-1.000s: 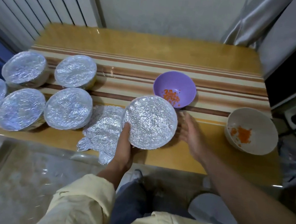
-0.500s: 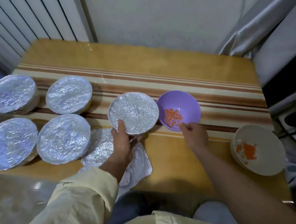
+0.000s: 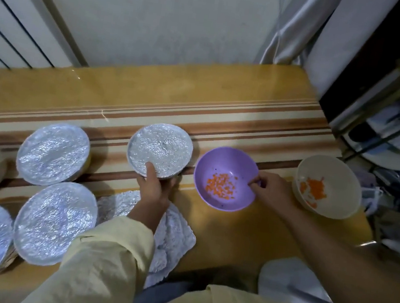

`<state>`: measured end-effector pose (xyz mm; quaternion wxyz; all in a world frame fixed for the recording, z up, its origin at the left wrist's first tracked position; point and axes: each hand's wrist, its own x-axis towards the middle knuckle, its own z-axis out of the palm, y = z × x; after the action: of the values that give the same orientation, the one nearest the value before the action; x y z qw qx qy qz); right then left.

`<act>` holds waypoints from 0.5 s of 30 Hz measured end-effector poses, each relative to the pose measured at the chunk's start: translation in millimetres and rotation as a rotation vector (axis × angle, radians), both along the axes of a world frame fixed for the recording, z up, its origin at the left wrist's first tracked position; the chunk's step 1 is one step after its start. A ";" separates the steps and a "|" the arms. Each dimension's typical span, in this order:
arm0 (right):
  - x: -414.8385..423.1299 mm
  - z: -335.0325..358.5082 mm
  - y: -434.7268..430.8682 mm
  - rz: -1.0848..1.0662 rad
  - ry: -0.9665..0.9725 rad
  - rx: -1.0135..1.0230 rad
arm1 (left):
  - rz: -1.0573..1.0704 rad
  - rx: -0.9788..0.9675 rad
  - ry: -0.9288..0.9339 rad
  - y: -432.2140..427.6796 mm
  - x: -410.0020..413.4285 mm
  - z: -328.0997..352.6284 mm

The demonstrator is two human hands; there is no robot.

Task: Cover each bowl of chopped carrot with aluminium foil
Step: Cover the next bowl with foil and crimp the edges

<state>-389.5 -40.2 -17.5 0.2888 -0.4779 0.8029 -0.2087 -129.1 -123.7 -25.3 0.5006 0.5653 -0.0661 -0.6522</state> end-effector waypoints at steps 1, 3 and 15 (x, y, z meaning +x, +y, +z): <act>-0.1 -1.1 1.8 0.006 -0.005 -0.006 | -0.004 0.011 0.005 -0.6 -1.4 -3.1; -0.6 -4.4 4.2 0.008 -0.010 -0.018 | -0.033 0.063 -0.008 -3.0 -5.3 -5.2; 6.1 -5.6 9.5 0.063 -0.032 -0.020 | -0.133 0.120 -0.025 -1.6 0.4 -4.0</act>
<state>-383.4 -30.6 -23.1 0.3033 -0.5025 0.7806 -0.2149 -128.7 -125.4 -29.3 0.4208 0.5968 -0.0707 -0.6796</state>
